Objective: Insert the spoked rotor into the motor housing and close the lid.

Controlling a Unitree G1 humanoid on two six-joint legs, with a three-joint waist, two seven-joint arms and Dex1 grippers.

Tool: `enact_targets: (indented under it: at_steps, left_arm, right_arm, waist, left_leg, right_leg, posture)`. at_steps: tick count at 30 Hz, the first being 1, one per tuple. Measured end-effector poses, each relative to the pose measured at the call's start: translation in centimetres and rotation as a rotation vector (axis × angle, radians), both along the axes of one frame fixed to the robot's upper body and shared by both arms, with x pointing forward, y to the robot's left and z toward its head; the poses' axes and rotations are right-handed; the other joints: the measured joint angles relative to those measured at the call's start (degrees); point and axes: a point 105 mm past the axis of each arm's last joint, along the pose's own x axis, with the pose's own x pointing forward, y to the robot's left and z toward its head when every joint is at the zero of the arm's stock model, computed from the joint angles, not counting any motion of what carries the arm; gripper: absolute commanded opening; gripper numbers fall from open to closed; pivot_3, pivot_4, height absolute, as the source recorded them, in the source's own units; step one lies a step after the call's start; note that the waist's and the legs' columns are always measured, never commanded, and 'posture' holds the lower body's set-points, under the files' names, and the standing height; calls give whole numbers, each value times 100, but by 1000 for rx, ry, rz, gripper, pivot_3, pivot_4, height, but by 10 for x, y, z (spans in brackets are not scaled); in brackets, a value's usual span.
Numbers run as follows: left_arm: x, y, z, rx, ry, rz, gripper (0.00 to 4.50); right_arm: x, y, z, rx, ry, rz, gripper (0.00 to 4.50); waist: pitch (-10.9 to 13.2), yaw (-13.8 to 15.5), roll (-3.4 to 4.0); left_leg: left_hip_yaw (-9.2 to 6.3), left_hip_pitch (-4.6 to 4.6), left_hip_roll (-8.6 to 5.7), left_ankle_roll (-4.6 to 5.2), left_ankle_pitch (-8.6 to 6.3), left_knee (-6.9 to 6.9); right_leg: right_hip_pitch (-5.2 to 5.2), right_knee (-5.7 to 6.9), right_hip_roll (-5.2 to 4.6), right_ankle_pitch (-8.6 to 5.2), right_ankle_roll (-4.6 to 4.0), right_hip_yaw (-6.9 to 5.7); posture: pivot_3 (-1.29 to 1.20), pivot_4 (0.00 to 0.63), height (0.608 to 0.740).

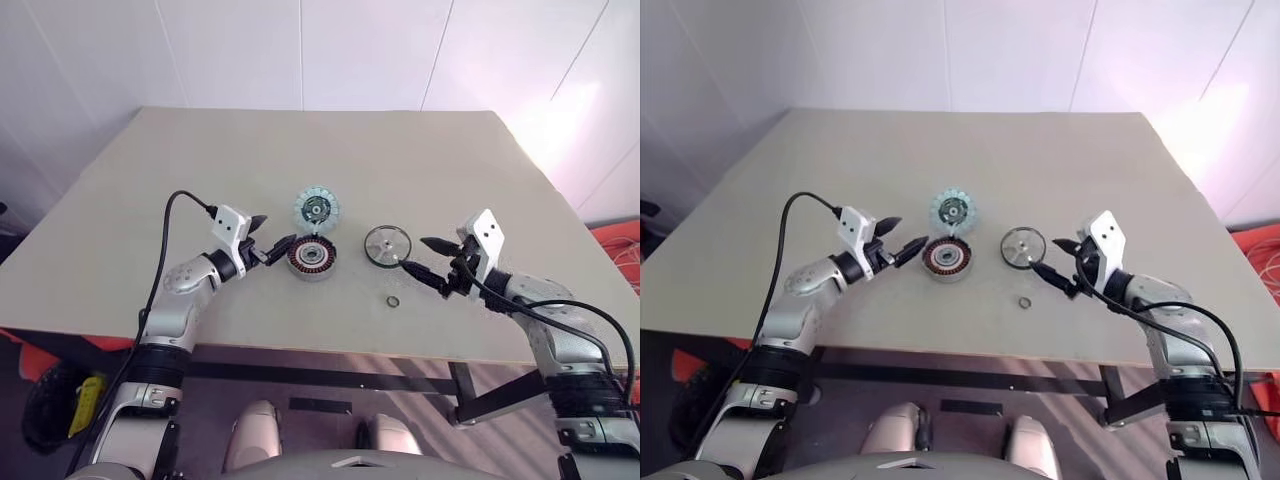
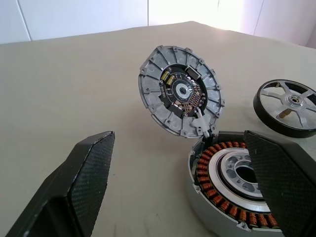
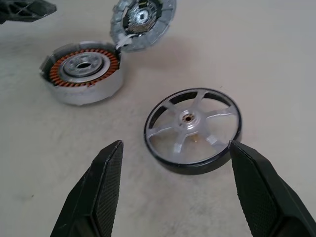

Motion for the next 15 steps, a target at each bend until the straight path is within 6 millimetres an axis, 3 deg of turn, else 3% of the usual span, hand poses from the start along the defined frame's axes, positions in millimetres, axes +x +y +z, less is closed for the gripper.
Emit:
enact_targets:
  at_steps: [6, 15]
  left_arm:
    - [0, 0, 0, 1, 1, 1, 4466]
    - [0, 1, 0, 2, 2, 1, 4466]
  right_arm:
    - [-31, 6, -22, -45, 145, 119, 3847]
    - [-33, 8, -29, -112, 160, 139, 3847]
  waist:
    - [2, 3, -4]
    - [1, -10, -14]
  left_leg:
    - [0, 2, 0, 0, 0, 0]
    - [-1, 9, 0, 0, 0, 0]
  right_leg:
    - [4, -5, 0, -1, 2, 0]
    - [5, -8, 0, -3, 5, 0]
  posture:
    - [0, 0, 740]
    - [0, 0, 740]
